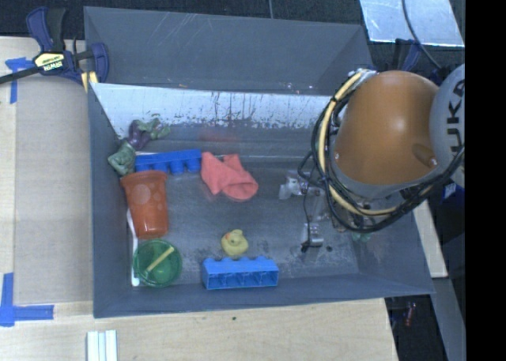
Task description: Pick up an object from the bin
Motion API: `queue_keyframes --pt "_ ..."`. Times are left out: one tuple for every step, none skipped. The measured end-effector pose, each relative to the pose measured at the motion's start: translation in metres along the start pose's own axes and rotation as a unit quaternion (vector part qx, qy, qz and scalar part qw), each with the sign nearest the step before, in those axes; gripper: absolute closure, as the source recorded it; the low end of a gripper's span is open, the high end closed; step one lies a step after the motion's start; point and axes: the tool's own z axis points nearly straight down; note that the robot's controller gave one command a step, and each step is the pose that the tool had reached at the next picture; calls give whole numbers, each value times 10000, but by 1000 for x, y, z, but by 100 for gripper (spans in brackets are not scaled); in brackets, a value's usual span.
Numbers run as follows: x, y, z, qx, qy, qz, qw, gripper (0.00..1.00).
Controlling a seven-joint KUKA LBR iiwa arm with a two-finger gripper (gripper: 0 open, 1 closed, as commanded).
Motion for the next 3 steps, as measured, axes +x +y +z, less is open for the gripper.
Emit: queue_keyframes --pt "-2 0 -4 -1 -46 6 10000 0" --pt "-4 38 30 -2 -77 671 9977 0" --pt "-5 39 98 -4 -66 280 9996 0"
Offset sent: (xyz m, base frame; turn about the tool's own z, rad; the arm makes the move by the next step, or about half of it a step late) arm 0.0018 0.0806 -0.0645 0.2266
